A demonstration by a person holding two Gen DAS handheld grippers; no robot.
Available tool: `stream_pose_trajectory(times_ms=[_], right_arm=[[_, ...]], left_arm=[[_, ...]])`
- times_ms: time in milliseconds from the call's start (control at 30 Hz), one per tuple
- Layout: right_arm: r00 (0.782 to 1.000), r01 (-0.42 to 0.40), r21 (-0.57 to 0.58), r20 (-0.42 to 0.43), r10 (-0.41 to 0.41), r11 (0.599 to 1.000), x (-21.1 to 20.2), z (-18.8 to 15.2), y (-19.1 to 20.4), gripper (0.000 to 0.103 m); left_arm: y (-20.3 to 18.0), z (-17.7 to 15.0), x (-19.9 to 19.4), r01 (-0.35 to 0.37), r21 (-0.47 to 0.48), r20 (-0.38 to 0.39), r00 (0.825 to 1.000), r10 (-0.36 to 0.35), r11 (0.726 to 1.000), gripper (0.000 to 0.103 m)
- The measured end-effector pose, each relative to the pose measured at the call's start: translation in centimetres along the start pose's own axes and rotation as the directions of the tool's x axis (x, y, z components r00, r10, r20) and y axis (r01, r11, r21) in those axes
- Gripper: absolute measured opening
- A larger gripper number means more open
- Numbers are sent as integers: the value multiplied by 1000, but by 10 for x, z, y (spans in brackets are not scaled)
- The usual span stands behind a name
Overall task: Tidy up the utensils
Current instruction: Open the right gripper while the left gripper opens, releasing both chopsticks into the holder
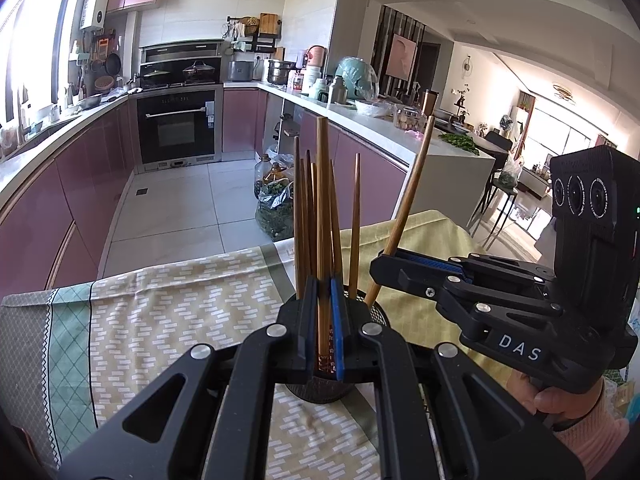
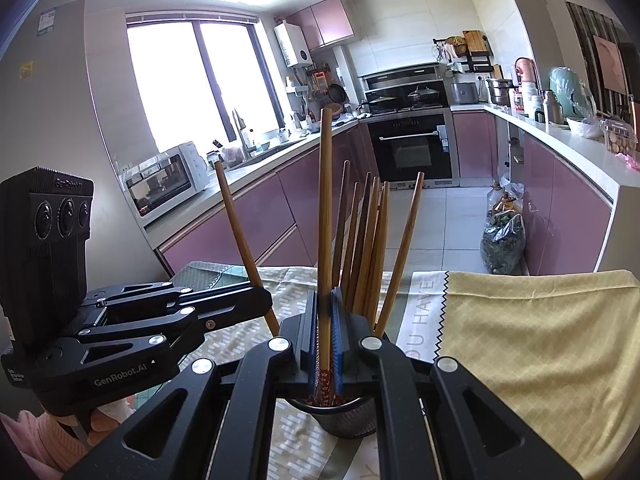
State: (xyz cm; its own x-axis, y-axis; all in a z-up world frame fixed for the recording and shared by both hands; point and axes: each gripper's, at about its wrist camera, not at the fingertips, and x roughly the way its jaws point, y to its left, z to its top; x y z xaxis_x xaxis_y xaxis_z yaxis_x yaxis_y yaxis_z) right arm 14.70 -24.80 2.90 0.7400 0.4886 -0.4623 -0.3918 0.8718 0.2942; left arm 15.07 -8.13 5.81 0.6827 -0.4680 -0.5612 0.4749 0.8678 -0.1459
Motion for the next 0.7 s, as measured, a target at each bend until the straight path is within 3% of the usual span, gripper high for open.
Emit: stream_pose_trajectory(times_ms=[700], right_arm=[[999, 1, -1, -39, -1, 1000, 11, -9, -4, 6]], left_arm=[[3, -5, 20, -13, 13, -20, 1000, 13, 1000, 7]])
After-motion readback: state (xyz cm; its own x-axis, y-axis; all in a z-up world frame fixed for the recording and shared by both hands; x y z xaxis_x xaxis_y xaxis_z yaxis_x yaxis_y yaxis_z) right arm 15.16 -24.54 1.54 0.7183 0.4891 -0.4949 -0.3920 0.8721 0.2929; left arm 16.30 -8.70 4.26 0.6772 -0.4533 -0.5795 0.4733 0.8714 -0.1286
